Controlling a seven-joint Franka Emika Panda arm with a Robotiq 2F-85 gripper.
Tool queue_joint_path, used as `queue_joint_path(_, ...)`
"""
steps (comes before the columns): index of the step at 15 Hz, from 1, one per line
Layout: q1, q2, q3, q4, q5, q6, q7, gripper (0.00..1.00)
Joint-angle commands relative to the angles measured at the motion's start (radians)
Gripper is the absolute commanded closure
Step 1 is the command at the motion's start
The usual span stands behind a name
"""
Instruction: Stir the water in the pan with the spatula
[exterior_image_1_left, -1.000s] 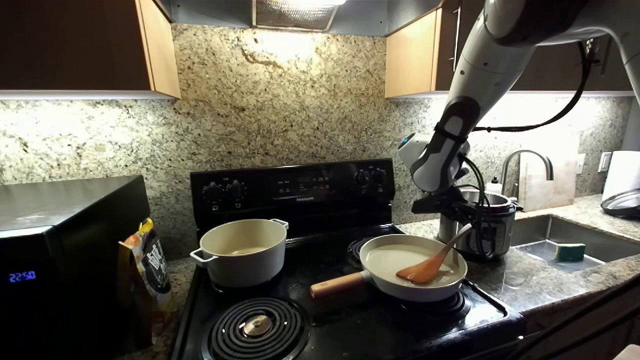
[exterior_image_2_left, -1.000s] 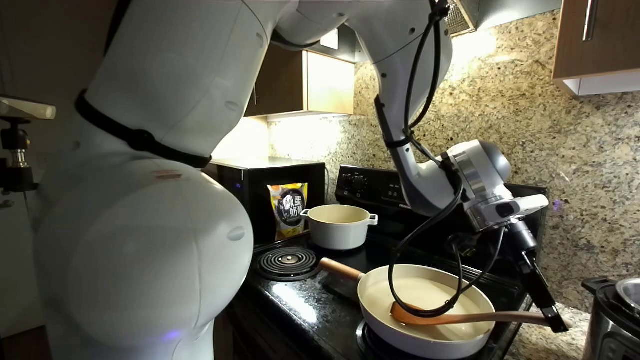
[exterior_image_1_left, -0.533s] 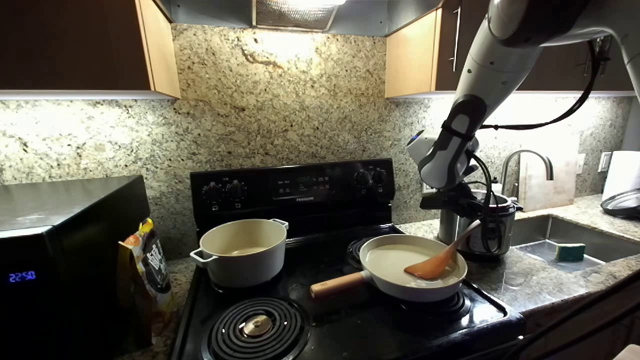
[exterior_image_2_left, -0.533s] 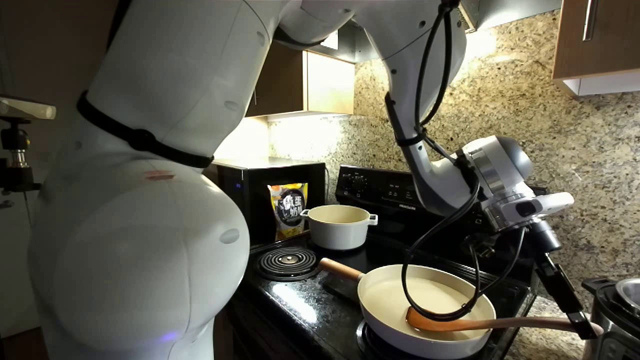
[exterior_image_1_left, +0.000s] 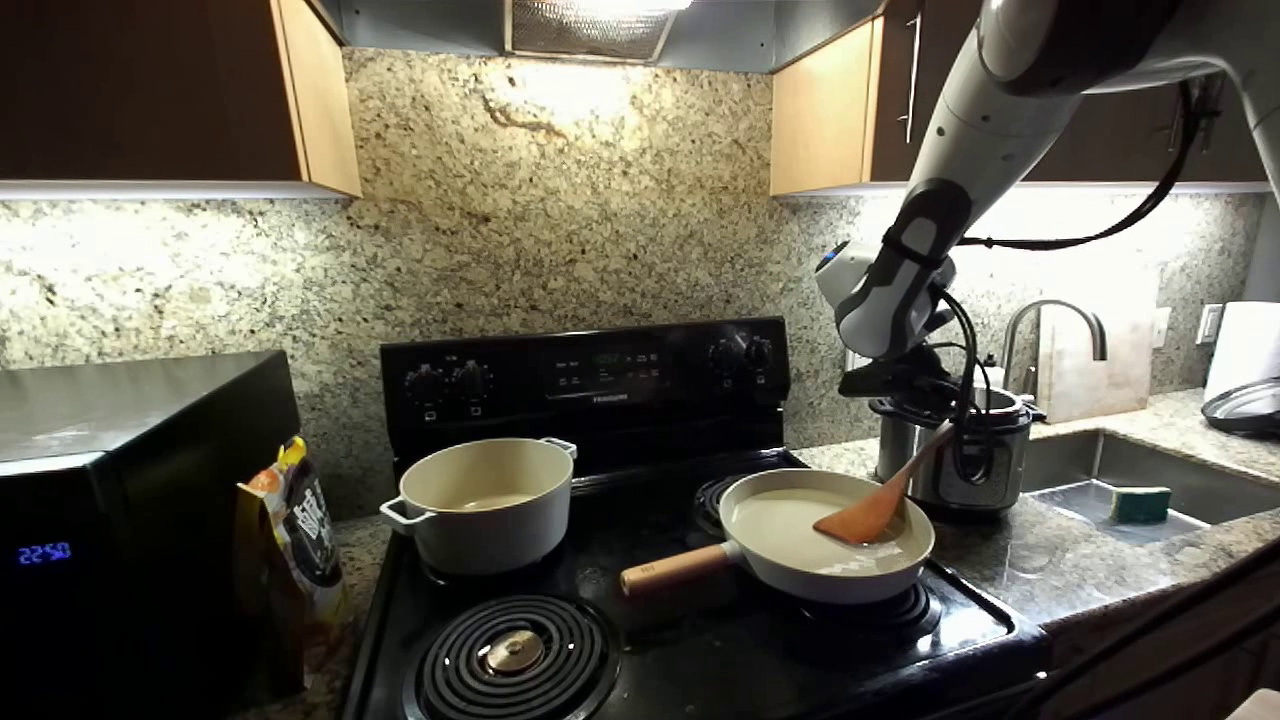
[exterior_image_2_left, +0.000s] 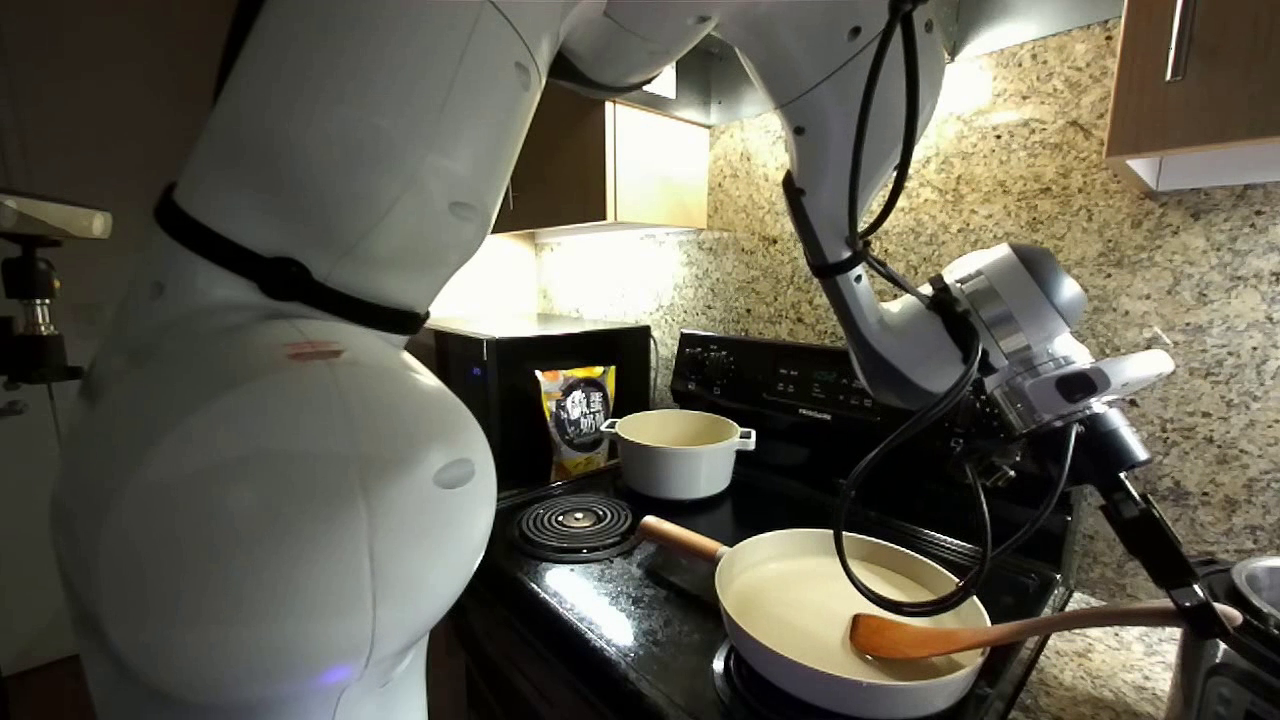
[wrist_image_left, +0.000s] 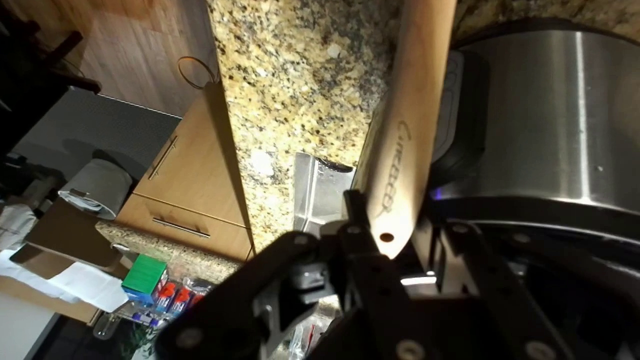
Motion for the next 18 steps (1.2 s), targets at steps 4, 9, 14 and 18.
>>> queue_joint_path(4, -0.006, 0.0, 0.022, 0.084, 0.0, -0.065, -0.036, 0.92)
queue_joint_path(9, 0.015, 0.013, 0.05, 0.145, -0.01, -0.112, -0.035, 0.92)
queue_joint_path(14, 0.041, 0.029, 0.079, 0.195, -0.023, -0.145, -0.039, 0.92)
queue_joint_path(18, 0.062, 0.049, 0.094, 0.222, -0.034, -0.154, -0.047, 0.92)
